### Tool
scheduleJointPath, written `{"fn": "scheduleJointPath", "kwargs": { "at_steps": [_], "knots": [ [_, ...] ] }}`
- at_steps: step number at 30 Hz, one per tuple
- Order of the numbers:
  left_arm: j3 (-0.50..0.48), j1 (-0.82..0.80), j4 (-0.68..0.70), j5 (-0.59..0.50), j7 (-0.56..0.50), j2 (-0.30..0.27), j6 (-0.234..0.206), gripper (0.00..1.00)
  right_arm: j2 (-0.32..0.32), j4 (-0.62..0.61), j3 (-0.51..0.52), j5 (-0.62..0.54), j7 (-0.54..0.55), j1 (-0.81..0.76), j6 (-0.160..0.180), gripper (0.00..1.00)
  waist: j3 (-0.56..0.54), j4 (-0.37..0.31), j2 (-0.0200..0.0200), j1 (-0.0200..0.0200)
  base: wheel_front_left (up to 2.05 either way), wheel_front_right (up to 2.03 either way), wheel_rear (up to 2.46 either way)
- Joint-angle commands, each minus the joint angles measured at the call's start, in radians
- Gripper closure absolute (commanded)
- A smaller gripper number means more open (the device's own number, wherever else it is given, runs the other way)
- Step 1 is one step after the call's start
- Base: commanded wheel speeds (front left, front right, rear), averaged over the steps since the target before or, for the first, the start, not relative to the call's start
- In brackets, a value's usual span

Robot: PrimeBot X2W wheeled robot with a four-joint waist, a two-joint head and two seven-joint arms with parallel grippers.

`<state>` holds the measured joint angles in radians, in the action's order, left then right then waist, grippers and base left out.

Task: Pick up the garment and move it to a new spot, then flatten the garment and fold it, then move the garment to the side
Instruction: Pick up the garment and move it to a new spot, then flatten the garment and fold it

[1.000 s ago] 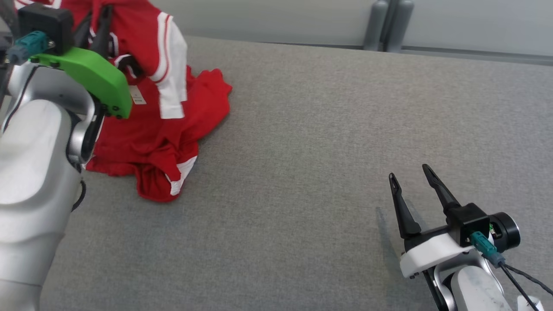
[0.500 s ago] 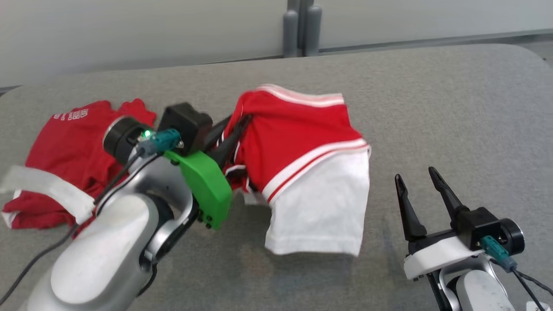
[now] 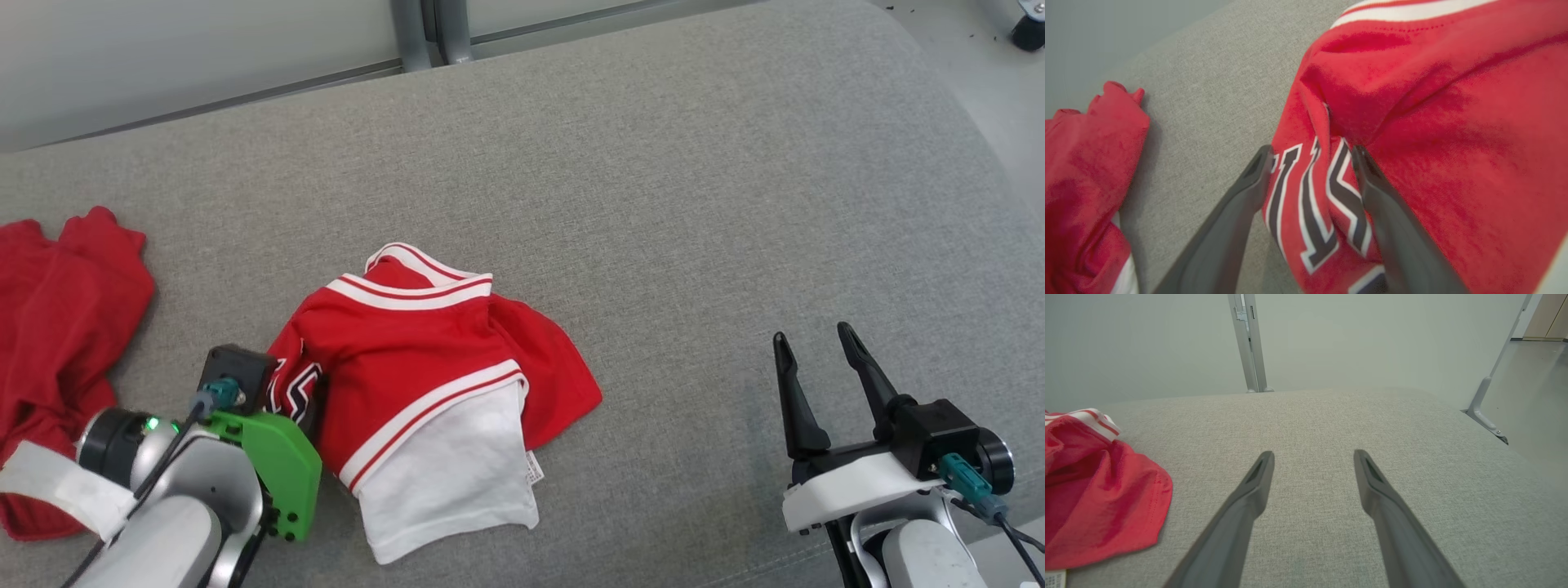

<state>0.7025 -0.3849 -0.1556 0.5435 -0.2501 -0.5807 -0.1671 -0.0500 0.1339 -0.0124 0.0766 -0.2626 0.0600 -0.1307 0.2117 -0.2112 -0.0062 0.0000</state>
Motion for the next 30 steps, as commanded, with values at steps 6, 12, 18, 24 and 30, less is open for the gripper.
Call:
{"fn": "scheduleJointPath", "kwargs": {
  "at_steps": [6,12,18,24,30],
  "knots": [
    [0.002,0.109,0.288,0.059,-0.046,-0.011,-0.033,0.00,-0.001,-0.009,0.000,-0.004,-0.003,0.007,0.000,0.00,0.020,0.029,0.0062,0.0000,0.00,0.00,0.00],
    [0.006,0.092,0.535,0.008,-0.089,-0.019,-0.100,0.00,-0.002,-0.011,-0.012,-0.008,-0.004,0.027,0.000,0.00,0.022,0.045,0.0062,0.0000,0.00,0.00,0.00],
    [0.054,0.026,0.601,-0.025,-0.161,-0.004,-0.070,0.00,-0.002,-0.004,-0.021,0.001,-0.003,0.035,0.000,0.00,0.036,0.031,0.0062,0.0000,0.00,0.00,0.00],
    [0.149,-0.027,0.500,-0.034,-0.218,0.065,-0.014,0.00,-0.002,-0.001,-0.034,0.021,-0.003,0.051,0.000,0.00,0.053,-0.004,0.0062,0.0000,0.00,0.00,0.00],
    [0.216,-0.068,0.316,-0.056,-0.226,0.128,0.032,0.00,-0.002,0.008,-0.052,0.045,-0.003,0.050,0.000,0.00,0.064,-0.052,0.0062,0.0000,0.00,0.00,0.00]
  ]
}}
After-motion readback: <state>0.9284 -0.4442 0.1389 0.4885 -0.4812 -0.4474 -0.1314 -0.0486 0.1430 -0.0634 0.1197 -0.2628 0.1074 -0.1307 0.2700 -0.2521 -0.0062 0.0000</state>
